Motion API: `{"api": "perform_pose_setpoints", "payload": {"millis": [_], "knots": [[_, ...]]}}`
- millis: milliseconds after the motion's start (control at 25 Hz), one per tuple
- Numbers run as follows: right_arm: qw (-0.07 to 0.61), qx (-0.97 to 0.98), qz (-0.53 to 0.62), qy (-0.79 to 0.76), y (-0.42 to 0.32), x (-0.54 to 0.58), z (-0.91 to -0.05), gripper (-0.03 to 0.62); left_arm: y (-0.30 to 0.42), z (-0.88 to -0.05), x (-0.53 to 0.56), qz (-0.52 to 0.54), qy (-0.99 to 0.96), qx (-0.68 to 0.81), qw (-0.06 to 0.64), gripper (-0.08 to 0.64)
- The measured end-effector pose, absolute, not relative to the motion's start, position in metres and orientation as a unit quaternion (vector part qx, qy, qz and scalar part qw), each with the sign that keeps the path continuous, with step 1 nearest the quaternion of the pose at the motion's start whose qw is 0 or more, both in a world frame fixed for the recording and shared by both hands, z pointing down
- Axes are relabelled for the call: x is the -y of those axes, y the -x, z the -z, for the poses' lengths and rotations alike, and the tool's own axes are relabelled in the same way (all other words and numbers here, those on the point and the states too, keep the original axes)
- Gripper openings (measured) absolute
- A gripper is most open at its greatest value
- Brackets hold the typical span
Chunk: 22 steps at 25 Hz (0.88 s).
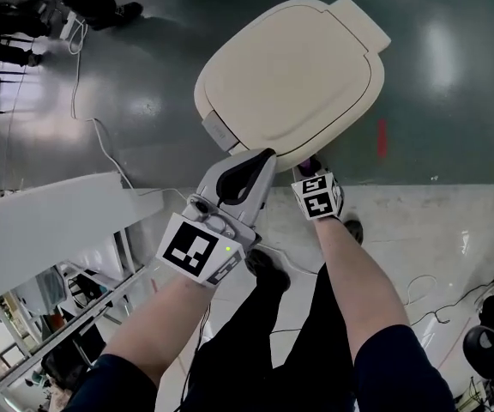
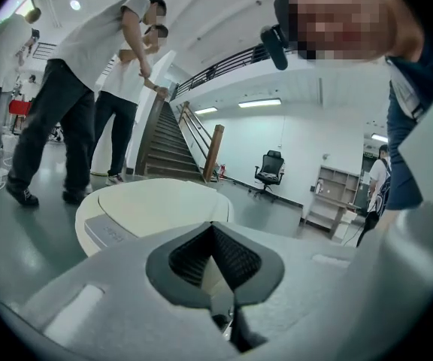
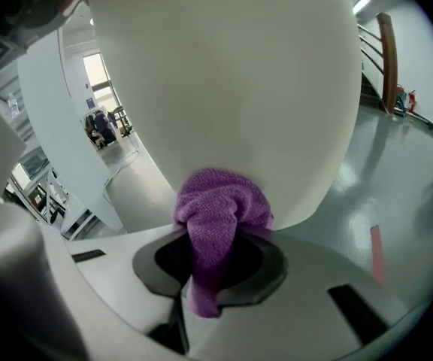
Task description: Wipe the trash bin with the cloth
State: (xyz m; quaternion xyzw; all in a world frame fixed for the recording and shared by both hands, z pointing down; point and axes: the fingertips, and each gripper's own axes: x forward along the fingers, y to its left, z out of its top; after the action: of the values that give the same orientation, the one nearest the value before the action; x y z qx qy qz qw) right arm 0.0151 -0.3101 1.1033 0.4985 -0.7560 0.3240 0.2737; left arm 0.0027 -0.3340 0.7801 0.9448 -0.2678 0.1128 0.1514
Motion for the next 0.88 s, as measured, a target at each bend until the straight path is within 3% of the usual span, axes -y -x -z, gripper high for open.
{"api": "perform_pose_setpoints", "payload": {"millis": [600,880], "knots": [[0.221,0.790,-0.277,-0.501,-0.015,0.275,-0.874,0.077,0.049,-0.660,0.263,-0.135,-0.931,0.307,0.146,-0.012],[0.229,0.811,-0.247,-0.478,-0.011,0.245,-0.785,0.077,0.086,-0.617,0.209,-0.153,-0.925,0.313,0.151,-0.012]]}}
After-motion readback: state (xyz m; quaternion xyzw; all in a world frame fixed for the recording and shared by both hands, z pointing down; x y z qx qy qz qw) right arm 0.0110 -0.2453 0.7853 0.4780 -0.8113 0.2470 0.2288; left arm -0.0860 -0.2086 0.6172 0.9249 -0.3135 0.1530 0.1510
